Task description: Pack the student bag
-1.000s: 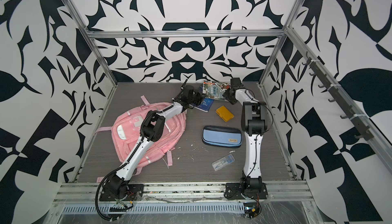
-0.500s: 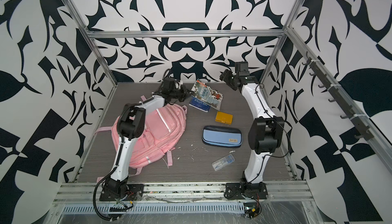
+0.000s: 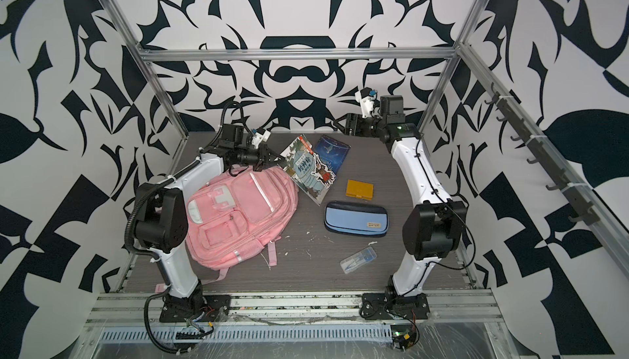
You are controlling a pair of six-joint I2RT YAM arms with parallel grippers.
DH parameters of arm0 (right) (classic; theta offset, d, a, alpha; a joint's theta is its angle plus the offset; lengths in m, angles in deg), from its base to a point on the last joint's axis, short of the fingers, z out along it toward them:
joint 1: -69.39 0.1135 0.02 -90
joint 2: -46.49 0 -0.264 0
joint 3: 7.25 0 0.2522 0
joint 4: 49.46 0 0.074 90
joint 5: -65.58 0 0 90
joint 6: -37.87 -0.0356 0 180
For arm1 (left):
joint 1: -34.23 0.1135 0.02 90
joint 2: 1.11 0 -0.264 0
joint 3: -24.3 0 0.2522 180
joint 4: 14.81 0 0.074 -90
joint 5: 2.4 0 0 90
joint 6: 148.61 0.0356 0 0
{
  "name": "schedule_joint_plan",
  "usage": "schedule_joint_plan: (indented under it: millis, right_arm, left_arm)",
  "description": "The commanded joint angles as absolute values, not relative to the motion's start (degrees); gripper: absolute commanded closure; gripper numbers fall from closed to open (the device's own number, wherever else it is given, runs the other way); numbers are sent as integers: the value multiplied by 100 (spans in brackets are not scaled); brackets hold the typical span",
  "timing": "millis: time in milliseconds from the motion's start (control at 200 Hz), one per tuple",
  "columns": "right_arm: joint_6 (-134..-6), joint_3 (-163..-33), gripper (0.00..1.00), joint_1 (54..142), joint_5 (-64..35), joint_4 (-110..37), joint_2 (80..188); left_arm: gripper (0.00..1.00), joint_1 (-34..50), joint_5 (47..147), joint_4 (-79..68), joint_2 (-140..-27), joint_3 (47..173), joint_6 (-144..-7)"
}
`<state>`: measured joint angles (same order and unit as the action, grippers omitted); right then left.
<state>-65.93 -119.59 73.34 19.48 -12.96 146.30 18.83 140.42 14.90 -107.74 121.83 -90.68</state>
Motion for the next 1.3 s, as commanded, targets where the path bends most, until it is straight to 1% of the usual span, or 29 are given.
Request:
schedule_joint_plan:
  millis: [0,85,265,410,560,725,795,930,1020,1075,1105,1130,1175,1225,1295]
  right_arm:
    - [-6474,-11482,22,7302,3121,-1862,14413]
    - [-6887,-11033,19,7356,3521,-2600,14406]
    - [-6824,-10907,16,7620,4120,-2665,14795]
    - [-6774,-10783,15,7963,4144,-2901,15140]
    - [-6772,-10839,14,8118,4233,-2979,15430]
    - [-6733,-10710,16,8376,4281,-2998,15554]
    - [-6796,-10576,18,8411,4367,-3126,15600]
    - [-7371,-10250,29,8413,4680,-3867,15528]
    - [-7537,-10036,40,8407,4852,-4066,15378]
    - [-7525,-9879,53,8415,4888,-4101,15255]
    - [-7532,-9801,63,8405,4907,-4132,15185]
    - [-7550,-9731,70,8399,4919,-4180,15127]
    - [-7596,-9624,78,8398,4951,-4236,15038]
    - [-7597,-9539,85,8391,4941,-4239,14941]
    - [-7611,-9409,100,8348,4891,-4264,14796]
  left_arm:
    - [100,2005,14500,2156,-10305,12365,-8156]
    - [100,2104,14742,2331,-10119,12234,-7815]
    - [100,2229,15305,2548,-9937,12133,-7512]
    - [100,2222,15580,2588,-10025,12122,-7462]
    - [100,2231,15935,2727,-10052,12177,-7442]
    - [100,2232,16096,2742,-10089,12215,-7499]
    - [100,2227,16188,2752,-10078,12243,-7537]
    - [100,2232,16181,2752,-10114,12161,-7549]
    - [100,2235,16137,2797,-10139,12162,-7513]
    - [100,2234,16125,2810,-10155,12213,-7500]
    - [100,2233,16117,2814,-10165,12254,-7504]
    - [100,2228,16108,2826,-10188,12290,-7504]
    - [100,2234,16092,2844,-10213,12360,-7505]
    - [100,2227,16020,2901,-10249,12446,-7488]
    - [100,2227,15905,2979,-10295,12553,-7443]
